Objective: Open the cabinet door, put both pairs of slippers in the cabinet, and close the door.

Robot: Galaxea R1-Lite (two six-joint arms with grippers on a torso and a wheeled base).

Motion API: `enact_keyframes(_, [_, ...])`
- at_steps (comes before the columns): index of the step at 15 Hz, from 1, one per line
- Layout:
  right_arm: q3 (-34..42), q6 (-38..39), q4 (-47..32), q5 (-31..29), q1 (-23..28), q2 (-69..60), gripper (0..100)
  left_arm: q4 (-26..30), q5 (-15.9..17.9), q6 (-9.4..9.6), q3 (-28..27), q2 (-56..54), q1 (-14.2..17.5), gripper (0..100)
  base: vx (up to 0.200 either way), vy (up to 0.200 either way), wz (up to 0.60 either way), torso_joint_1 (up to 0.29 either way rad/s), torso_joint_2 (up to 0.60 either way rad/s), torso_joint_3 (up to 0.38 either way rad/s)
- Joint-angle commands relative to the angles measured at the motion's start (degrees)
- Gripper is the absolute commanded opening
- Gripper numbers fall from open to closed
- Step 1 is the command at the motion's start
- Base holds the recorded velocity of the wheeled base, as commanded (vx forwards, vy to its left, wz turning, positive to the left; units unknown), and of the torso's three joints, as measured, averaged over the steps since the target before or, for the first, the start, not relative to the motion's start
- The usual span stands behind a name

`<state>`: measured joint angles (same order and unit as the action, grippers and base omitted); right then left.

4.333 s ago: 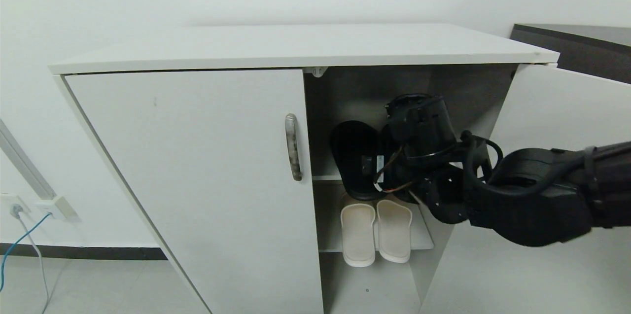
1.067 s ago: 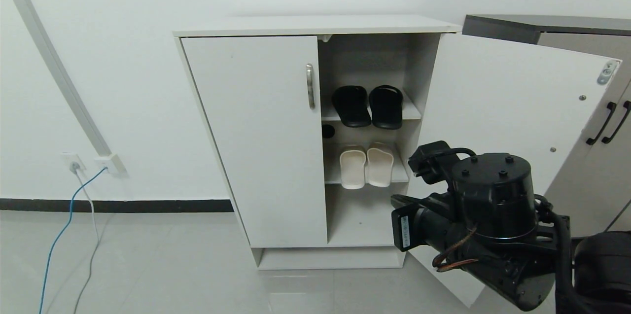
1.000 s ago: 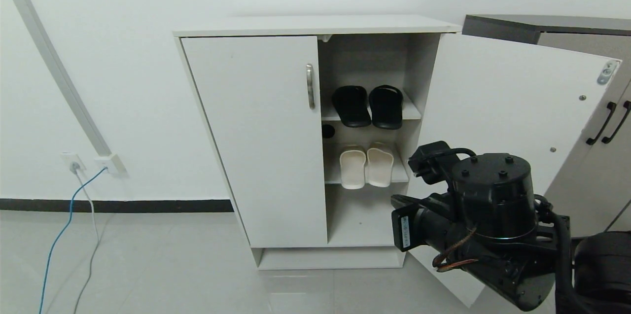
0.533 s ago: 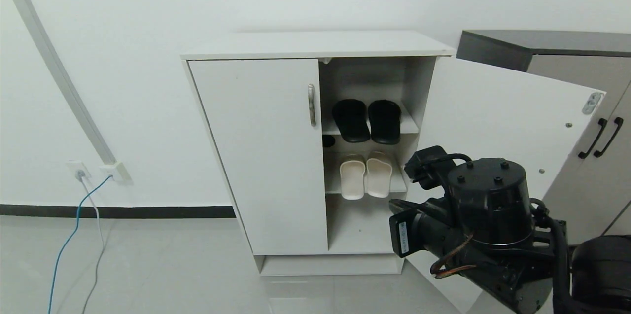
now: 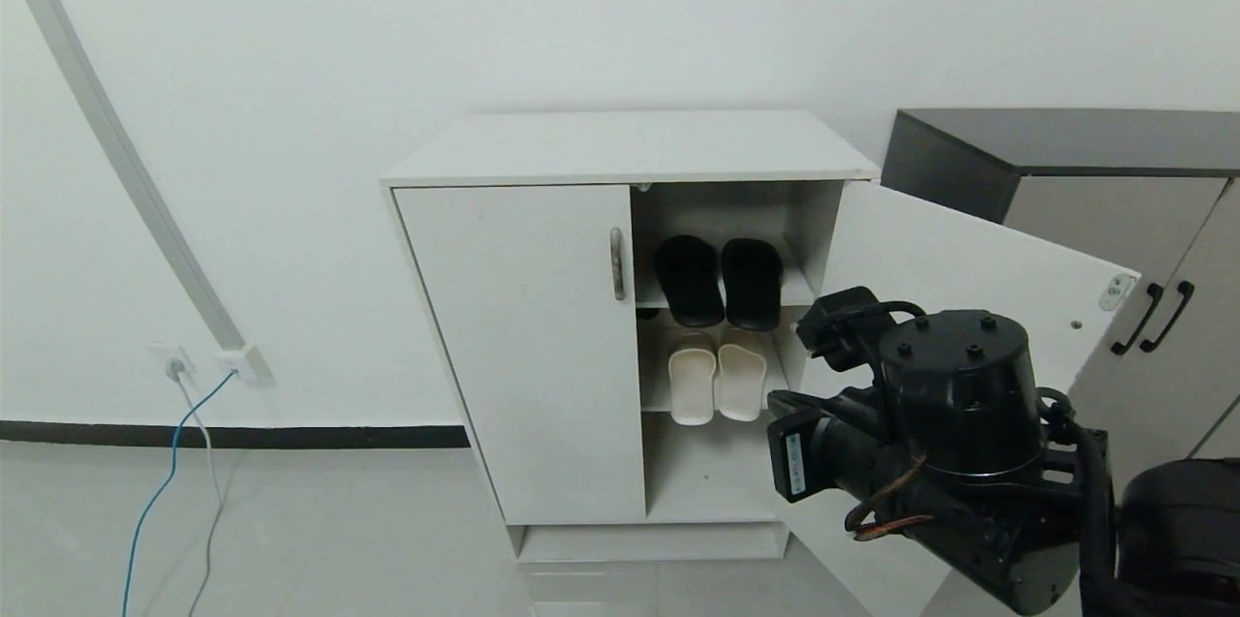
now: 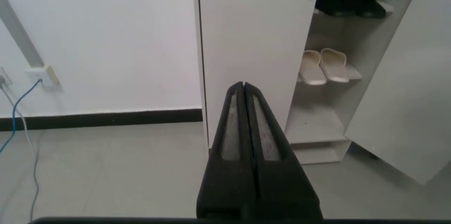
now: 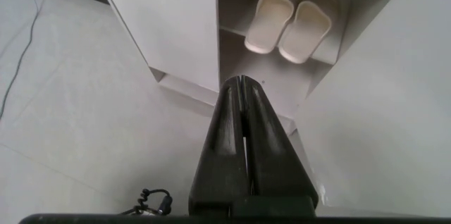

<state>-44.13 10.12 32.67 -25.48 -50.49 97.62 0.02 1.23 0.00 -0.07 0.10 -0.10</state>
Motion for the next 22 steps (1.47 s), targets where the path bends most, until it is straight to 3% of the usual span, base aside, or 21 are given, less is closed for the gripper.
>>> enact_keyframes(1, [0.01,-0.01,0.02,-0.01,-0.04,0.11,0,-0.02,0.0,0.0,-0.01,-0.01,0.01,0,0.0,0.0,0.0,0.139,-0.48,-0.32])
enact_keyframes(22, [0.45,-0.01,0.2,0.08,0.13,0.11,0,-0.02,0.0,0.0,0.07,-0.01,0.01,0,0.0,0.0,0.0,0.217,-0.53,-0.315])
